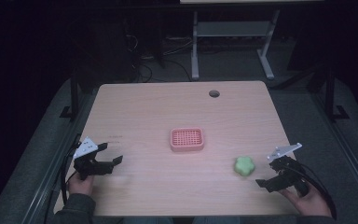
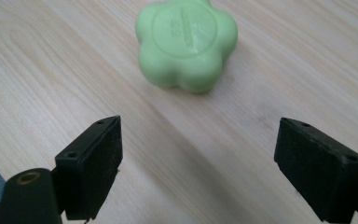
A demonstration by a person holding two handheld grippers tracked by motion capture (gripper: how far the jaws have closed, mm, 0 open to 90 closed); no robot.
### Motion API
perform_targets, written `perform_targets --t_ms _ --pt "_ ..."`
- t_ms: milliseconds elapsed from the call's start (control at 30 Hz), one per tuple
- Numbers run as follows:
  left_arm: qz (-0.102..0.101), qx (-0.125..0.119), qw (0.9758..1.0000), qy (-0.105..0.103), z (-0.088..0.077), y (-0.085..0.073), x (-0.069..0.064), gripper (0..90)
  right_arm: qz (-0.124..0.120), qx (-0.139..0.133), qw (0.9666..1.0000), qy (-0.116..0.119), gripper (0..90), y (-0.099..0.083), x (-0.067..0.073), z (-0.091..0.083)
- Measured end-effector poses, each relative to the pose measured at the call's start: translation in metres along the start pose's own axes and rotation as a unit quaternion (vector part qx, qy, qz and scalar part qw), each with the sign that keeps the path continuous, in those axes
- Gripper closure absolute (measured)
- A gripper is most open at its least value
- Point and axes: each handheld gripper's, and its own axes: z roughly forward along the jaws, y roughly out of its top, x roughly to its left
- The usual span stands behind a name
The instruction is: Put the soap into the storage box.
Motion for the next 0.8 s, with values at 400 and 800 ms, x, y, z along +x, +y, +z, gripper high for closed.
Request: perform_targets --t_ms 400,800 --pt "-0.001 -0.002 1.0 -0.001 0.0 0.0 0.001 14.4 -0.037 0.025 0.999 0.004 15.0 0.033 0.001 0.004" --pt "0.0 0.001 1.0 0.0 -0.002 0.0 0.002 14.4 -0.055 0.043 0.9975 0.008 15.0 0.054 0.004 0.013"
